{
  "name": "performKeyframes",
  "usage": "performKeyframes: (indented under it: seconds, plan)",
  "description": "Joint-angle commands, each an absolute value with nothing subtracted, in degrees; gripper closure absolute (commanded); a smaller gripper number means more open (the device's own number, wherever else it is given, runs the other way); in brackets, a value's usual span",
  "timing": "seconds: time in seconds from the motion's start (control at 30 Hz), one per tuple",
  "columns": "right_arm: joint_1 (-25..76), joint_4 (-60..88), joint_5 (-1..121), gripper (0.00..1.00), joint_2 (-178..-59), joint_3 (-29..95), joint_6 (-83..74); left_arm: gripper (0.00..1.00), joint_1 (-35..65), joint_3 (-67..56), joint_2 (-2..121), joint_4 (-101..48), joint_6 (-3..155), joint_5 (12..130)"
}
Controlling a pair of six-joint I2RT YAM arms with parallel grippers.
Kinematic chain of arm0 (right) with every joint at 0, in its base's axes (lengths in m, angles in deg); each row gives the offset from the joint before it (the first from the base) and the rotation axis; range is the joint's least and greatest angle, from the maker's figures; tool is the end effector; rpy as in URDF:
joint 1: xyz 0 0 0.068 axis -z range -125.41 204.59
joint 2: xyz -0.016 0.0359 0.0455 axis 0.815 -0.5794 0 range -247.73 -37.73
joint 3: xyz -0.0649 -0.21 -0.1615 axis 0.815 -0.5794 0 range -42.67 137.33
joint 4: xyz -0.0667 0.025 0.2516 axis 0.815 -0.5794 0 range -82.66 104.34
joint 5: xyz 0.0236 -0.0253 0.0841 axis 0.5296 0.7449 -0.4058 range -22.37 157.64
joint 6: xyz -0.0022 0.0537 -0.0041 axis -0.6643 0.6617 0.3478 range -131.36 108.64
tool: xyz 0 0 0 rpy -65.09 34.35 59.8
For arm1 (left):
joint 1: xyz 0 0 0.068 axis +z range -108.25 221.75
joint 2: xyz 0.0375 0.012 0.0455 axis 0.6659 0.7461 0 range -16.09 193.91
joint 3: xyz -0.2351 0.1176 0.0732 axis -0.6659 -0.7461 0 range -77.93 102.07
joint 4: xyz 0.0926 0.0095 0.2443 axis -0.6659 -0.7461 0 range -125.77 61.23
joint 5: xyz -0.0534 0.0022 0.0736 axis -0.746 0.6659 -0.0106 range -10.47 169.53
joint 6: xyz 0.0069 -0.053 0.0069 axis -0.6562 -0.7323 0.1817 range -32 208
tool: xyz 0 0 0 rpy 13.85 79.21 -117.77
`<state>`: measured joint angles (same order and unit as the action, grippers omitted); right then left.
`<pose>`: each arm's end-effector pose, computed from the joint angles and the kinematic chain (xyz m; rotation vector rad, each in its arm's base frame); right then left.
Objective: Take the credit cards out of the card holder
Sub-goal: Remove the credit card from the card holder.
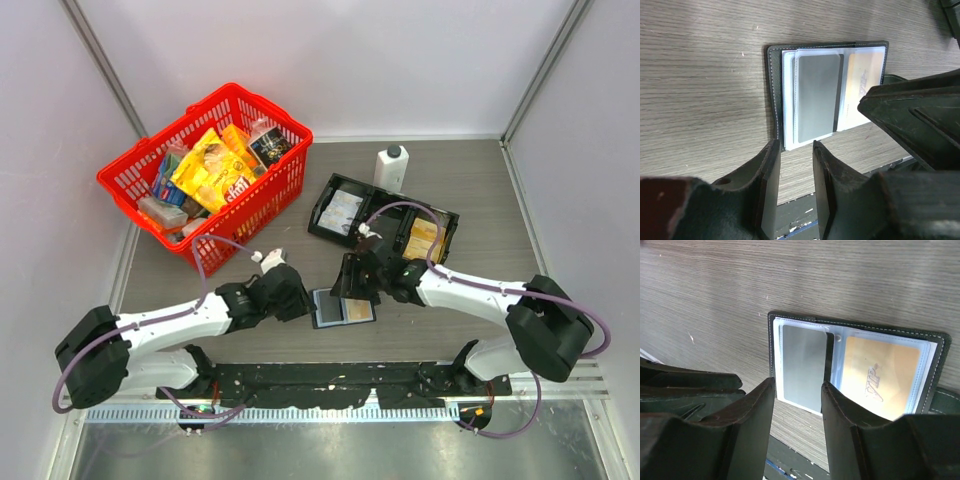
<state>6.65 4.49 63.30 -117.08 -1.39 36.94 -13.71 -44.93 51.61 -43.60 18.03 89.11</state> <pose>0.1818 0.2056 0.1877 -0.0297 2.5888 0.8069 0.1331 -0.1830 0.1847 -0.4044 2.5450 -0.7447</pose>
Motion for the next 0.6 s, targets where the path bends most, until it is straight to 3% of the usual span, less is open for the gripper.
performKeyframes:
  seconds: [0.0, 0.3, 0.57]
  plan:
    - [8.0, 10.2, 59.3, 0.53, -115.1, -2.2, 34.6, 0.66, -13.2, -40.9, 50.6, -45.5, 19.8, 88.7]
    - [9.9, 17.6, 55.2, 0.57, -117.0, -6.2, 34.6, 0.87, -10.2, -35.2, 60.3, -40.5, 23.6, 82.5]
    - [10.8, 23.3, 52.7, 0.57, -119.0, -9.8, 34.2, 0.92, -9.5, -34.6, 67.6, -39.7, 24.9, 81.3]
